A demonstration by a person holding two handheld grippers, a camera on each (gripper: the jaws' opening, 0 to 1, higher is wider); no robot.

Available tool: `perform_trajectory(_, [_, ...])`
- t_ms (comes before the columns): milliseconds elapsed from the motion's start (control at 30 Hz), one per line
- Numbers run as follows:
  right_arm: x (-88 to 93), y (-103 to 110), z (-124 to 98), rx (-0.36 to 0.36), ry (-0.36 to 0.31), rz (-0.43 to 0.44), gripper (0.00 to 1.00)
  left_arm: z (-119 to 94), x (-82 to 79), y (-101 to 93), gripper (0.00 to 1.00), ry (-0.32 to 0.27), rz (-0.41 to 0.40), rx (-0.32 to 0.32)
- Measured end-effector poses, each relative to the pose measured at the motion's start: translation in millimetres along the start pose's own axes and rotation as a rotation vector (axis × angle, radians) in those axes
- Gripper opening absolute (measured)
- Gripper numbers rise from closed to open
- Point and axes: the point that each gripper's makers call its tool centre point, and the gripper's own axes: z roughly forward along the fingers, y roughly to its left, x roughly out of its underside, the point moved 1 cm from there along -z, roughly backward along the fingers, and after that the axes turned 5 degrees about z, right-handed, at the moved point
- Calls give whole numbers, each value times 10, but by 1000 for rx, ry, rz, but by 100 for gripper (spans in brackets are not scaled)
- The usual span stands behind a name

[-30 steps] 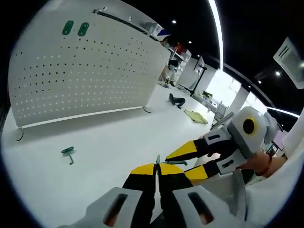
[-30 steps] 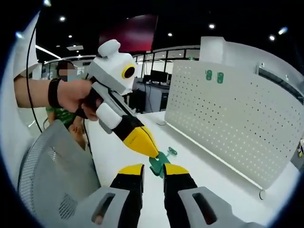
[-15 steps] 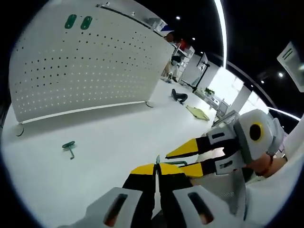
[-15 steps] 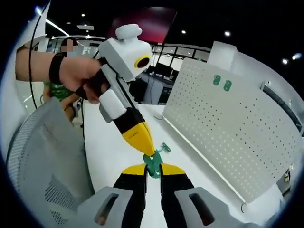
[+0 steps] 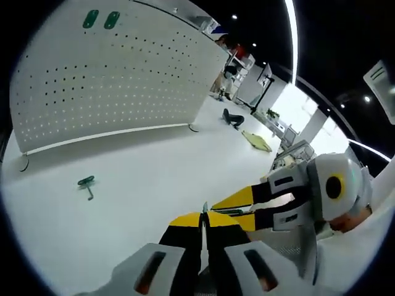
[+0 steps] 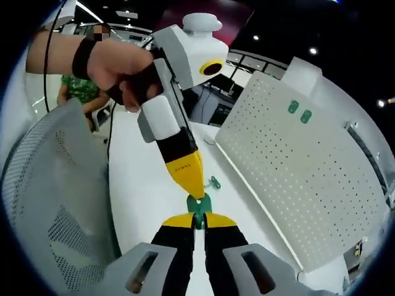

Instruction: Insert the hook assembly into the mounting plate slot until the hook locks in place.

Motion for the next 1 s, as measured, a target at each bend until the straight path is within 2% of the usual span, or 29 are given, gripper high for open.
perform_trajectory(267, [16, 38, 7, -22, 10, 12, 1, -4, 22, 5, 2, 2, -19, 9])
perform_trajectory(367, [7, 33, 7, -13, 14, 9, 1, -7, 13, 5, 2, -11, -30, 14])
perform_trajectory(467, [-7, 13, -3, 6, 23, 66, 1, -19, 9, 3, 2, -23, -34, 13])
perform_trajectory(533, [-18, 10, -14, 8, 21, 56, 1, -37, -9, 0, 2, -49, -59, 23])
perform_trajectory(600, [-21, 27, -17, 1, 17, 73, 1, -44, 10, 14, 2, -50, -81, 32])
perform_trajectory(667, [-14, 39, -15, -5, 24, 73, 1, -43, 27, 0, 2, -53, -73, 40])
perform_trajectory(700, [-20, 37, -20, -2, 27, 63, 1, -47, -14, -25, 2, -87, -33, 56])
perform_trajectory(767, [-28, 38, -27, -4, 25, 61, 1, -60, 1, -27, 2, -79, -48, 51])
perform_trajectory(1000, [-42, 72, -29, -14, 29, 68, 1, -79, 18, -29, 2, -76, -27, 46])
